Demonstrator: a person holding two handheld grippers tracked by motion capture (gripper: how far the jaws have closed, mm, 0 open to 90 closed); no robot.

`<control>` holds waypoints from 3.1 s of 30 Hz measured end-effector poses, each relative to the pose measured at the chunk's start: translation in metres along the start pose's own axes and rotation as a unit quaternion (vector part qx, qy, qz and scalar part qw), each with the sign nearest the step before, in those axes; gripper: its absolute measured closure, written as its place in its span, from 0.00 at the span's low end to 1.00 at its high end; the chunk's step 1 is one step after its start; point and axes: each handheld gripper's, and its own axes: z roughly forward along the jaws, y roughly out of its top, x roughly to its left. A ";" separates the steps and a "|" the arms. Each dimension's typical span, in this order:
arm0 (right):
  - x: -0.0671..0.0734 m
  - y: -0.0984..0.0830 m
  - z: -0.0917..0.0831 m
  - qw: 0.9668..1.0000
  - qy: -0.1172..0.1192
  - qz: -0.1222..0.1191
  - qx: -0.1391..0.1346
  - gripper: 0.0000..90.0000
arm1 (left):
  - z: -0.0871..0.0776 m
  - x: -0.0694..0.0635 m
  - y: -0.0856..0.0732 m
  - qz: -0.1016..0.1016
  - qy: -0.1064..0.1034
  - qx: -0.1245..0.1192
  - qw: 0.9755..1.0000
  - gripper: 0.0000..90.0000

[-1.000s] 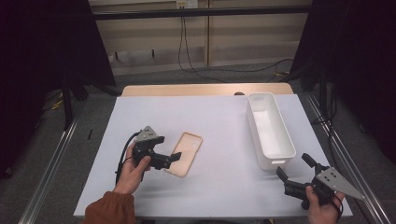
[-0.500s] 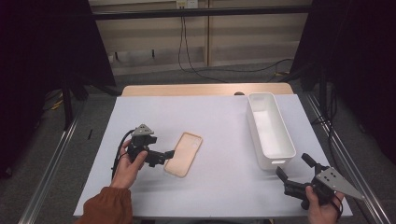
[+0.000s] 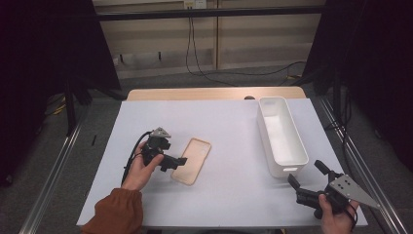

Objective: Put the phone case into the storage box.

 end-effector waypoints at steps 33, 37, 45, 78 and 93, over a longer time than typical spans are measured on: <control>0.000 0.000 0.001 1.000 0.001 -0.001 0.001 0.00 | 0.029 0.007 0.014 0.013 0.010 0.089 0.996 0.28; 0.000 0.000 0.001 1.000 0.001 0.000 0.001 0.00 | 0.032 0.007 0.014 0.017 0.019 0.099 0.995 0.34; 0.001 0.000 0.000 1.000 0.002 -0.001 0.002 0.00 | 0.034 0.004 0.016 0.025 0.037 0.111 0.993 0.41; 0.001 0.000 0.000 1.000 0.002 -0.002 0.002 0.00 | 0.031 0.006 0.017 -0.024 0.011 0.125 0.992 0.80; 0.001 -0.001 0.001 1.000 0.003 -0.002 0.003 0.00 | 0.031 0.008 0.017 -0.037 0.014 0.123 0.992 0.89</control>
